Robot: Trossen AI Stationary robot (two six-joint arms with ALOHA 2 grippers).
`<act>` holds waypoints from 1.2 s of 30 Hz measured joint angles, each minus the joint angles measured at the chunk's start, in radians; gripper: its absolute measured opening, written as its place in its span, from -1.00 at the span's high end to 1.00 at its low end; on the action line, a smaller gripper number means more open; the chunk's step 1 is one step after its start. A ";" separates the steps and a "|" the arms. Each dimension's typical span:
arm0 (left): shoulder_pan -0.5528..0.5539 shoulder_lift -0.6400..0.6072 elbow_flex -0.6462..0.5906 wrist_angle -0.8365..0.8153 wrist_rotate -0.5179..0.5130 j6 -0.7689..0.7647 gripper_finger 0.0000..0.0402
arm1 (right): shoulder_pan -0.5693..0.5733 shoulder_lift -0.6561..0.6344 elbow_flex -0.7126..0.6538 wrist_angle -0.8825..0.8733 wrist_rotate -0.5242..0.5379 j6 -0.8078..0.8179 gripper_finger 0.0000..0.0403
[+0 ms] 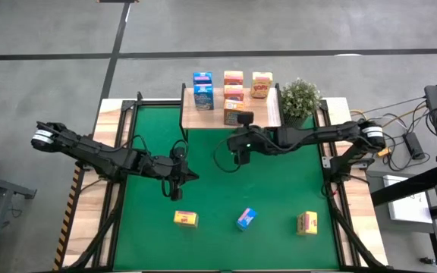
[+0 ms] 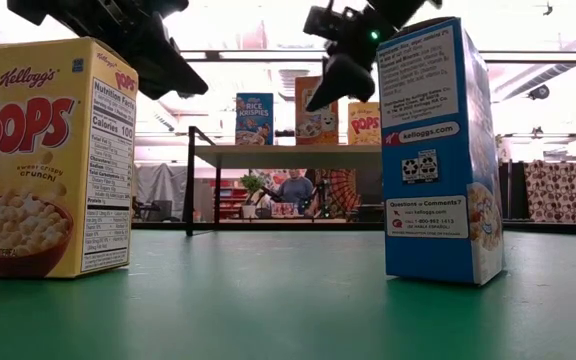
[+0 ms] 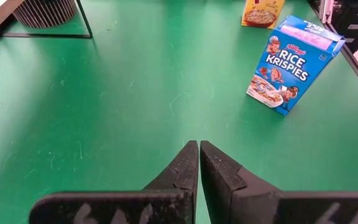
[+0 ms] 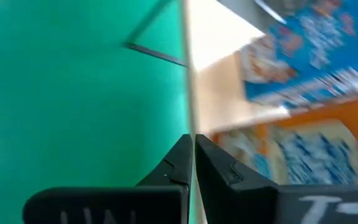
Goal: Stack cereal on shelf
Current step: Put the orange cereal box on the shelf
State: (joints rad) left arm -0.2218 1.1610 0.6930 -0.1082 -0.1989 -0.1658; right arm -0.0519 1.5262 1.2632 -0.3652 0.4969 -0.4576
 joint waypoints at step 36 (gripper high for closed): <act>0.000 0.000 0.000 0.011 0.000 0.001 1.00 | -0.104 -0.007 -0.272 0.437 0.032 -0.051 0.96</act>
State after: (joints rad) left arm -0.2218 1.1610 0.6930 -0.0967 -0.1993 -0.1651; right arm -0.1558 1.5196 0.9913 0.0721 0.5289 -0.5087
